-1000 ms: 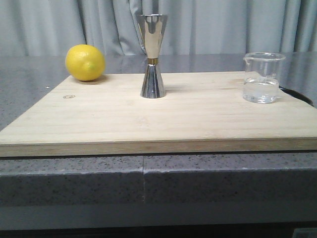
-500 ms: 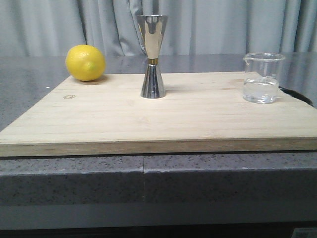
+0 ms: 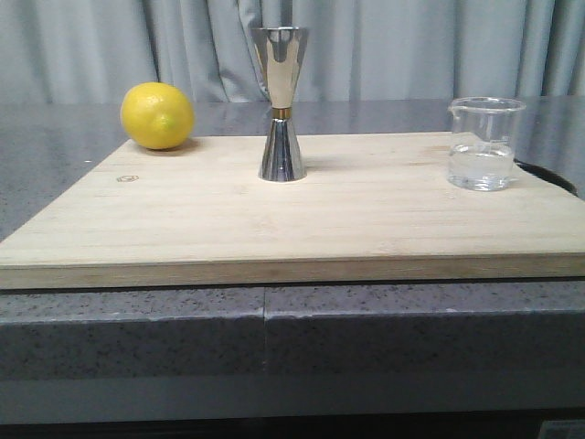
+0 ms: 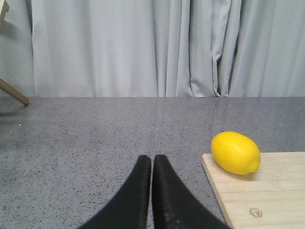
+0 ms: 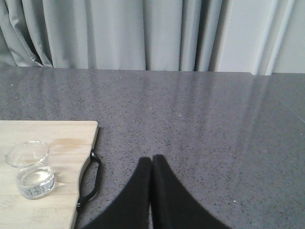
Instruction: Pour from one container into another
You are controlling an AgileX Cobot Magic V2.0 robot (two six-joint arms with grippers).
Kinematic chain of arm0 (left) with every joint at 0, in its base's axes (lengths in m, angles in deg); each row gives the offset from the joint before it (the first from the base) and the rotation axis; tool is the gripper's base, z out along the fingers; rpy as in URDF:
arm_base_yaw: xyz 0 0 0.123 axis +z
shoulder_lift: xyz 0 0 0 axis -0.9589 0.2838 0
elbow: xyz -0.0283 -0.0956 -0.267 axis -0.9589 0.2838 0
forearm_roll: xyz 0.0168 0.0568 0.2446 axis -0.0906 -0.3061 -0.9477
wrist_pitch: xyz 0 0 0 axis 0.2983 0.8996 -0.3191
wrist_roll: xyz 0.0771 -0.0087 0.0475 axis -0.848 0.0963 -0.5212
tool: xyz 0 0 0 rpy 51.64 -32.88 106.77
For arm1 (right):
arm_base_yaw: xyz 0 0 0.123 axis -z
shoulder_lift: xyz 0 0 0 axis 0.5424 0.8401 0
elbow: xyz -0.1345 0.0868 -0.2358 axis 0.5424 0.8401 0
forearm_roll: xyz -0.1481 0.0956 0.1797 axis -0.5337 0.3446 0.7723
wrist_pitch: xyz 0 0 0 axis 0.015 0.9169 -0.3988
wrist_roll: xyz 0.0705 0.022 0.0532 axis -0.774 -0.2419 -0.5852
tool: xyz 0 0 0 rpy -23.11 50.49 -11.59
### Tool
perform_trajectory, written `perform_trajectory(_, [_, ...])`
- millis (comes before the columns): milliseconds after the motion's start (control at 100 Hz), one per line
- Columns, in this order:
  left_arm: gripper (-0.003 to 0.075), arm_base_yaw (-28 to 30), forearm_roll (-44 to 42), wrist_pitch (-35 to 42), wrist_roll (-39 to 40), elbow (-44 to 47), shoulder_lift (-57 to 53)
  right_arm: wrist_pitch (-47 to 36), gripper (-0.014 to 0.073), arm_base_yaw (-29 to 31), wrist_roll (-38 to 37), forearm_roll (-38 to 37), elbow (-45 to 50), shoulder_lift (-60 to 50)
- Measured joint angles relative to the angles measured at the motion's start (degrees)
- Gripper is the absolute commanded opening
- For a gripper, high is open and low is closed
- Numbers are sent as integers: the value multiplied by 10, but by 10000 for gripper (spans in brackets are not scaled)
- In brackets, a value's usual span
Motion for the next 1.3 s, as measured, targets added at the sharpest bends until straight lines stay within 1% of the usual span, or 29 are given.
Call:
perform_trajectory(330, [-20, 0, 1, 0, 0, 0, 0, 20, -67, 0, 0, 0, 0, 0])
perform_trajectory(370, [-10, 0, 1, 0, 0, 0, 0, 21, -44, 0, 0, 0, 0, 0])
perform_trajectory(400, [14, 0, 1, 1, 0, 0, 0, 21, -13, 0, 0, 0, 0, 0])
perform_trajectory(470, [145, 1, 1, 1, 0, 0, 0, 22, 126, 0, 0, 0, 0, 0])
perform_trajectory(480, [180, 1, 1, 1, 0, 0, 0, 22, 162, 0, 0, 0, 0, 0])
perform_trajectory(490, [199, 1, 1, 1, 0, 0, 0, 22, 181, 0, 0, 0, 0, 0])
perform_trajectory(500, [238, 1, 1, 2, 0, 0, 0, 22, 218, 0, 0, 0, 0, 0])
perform_trajectory(510, [258, 1, 1, 2, 0, 0, 0, 22, 238, 0, 0, 0, 0, 0])
perform_trajectory(520, [298, 1, 1, 2, 0, 0, 0, 22, 276, 0, 0, 0, 0, 0])
perform_trajectory(540, [338, 1, 1, 2, 0, 0, 0, 22, 313, 0, 0, 0, 0, 0])
perform_trajectory(550, [377, 1, 1, 2, 0, 0, 0, 22, 349, 0, 0, 0, 0, 0])
perform_trajectory(590, [481, 1, 1, 3, 0, 0, 0, 22, 442, 0, 0, 0, 0, 0])
perform_trajectory(640, [562, 1, 1, 3, 0, 0, 0, 25, 514, 0, 0, 0, 0, 0])
perform_trajectory(690, [600, 1, 1, 3, 0, 0, 0, 27, 547, 0, 0, 0, 0, 0])
perform_trajectory(960, [592, 2, 2, 3, 0, 0, 0, 29, 547, 0, 0, 0, 0, 0])
perform_trajectory(1300, [527, 3, 11, 1, 0, 0, 0, 28, 547, 0, 0, 0, 0, 0])
